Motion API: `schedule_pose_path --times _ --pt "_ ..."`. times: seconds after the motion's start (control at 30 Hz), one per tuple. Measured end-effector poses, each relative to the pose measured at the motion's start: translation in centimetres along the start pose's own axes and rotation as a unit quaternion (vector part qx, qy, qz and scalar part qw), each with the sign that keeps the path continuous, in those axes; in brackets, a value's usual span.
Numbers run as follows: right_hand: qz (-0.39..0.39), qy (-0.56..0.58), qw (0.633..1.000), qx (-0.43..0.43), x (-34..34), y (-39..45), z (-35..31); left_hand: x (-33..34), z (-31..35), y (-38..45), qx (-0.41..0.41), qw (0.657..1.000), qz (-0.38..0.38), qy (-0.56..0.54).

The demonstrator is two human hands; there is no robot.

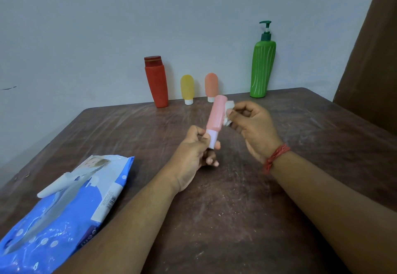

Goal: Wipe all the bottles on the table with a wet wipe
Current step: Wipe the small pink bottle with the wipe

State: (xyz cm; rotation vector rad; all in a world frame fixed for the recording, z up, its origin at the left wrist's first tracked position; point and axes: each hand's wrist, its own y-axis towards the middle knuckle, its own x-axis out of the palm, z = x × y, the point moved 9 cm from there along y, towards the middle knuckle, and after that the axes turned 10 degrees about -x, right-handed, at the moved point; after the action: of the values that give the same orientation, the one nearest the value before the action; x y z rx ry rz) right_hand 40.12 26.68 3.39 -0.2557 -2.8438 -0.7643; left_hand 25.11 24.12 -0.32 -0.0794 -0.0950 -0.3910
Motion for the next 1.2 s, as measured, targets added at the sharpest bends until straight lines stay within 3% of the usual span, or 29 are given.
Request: schedule_pose_path --times 0.1,0.27,0.33,0.47,0.63,0.73,0.83,0.93,0.97,1.1,1.2 --pt "0.060 0.044 0.997 -0.027 -1.5 0.6 -1.0 0.5 -0.1 0.1 0.009 0.998 -0.009 0.064" --pt "-0.055 0.012 0.997 0.051 0.9 -0.6 1.1 -0.4 -0.1 0.1 0.006 0.999 0.023 0.049" --pt "-0.060 0.024 0.996 0.060 1.2 -0.7 1.3 -0.6 0.0 0.1 0.003 0.999 0.025 0.044" --pt "0.040 0.048 0.998 -0.014 -1.0 0.4 -0.4 0.1 0.0 0.1 0.011 0.996 0.005 0.090" --pt "-0.064 -0.009 0.997 0.029 1.2 -0.7 1.1 -0.7 -0.1 0.2 -0.004 0.999 0.023 0.040" --pt "-0.013 -0.055 0.998 -0.041 0.0 0.1 -0.6 -0.5 -0.1 0.2 -0.002 0.998 0.020 0.059" --pt "-0.038 -0.169 0.976 -0.129 0.1 0.0 -2.2 -0.5 -0.2 0.4 0.006 0.996 0.041 0.073" --pt "-0.155 -0.328 0.897 -0.252 3.3 -1.6 -3.0 -1.6 -0.3 0.6 0.006 0.996 0.088 0.014" --pt "-0.160 -0.351 0.879 -0.278 3.7 -1.8 -3.3 -1.9 -0.3 0.6 0.011 0.995 0.099 0.011" --pt "-0.085 -0.349 0.899 -0.251 2.2 -1.0 -3.5 -1.9 -0.3 0.6 0.022 0.993 0.112 0.045" --pt "-0.183 -0.358 0.887 -0.226 3.6 -1.9 -2.1 -2.3 0.0 0.5 0.032 0.992 0.122 0.016"
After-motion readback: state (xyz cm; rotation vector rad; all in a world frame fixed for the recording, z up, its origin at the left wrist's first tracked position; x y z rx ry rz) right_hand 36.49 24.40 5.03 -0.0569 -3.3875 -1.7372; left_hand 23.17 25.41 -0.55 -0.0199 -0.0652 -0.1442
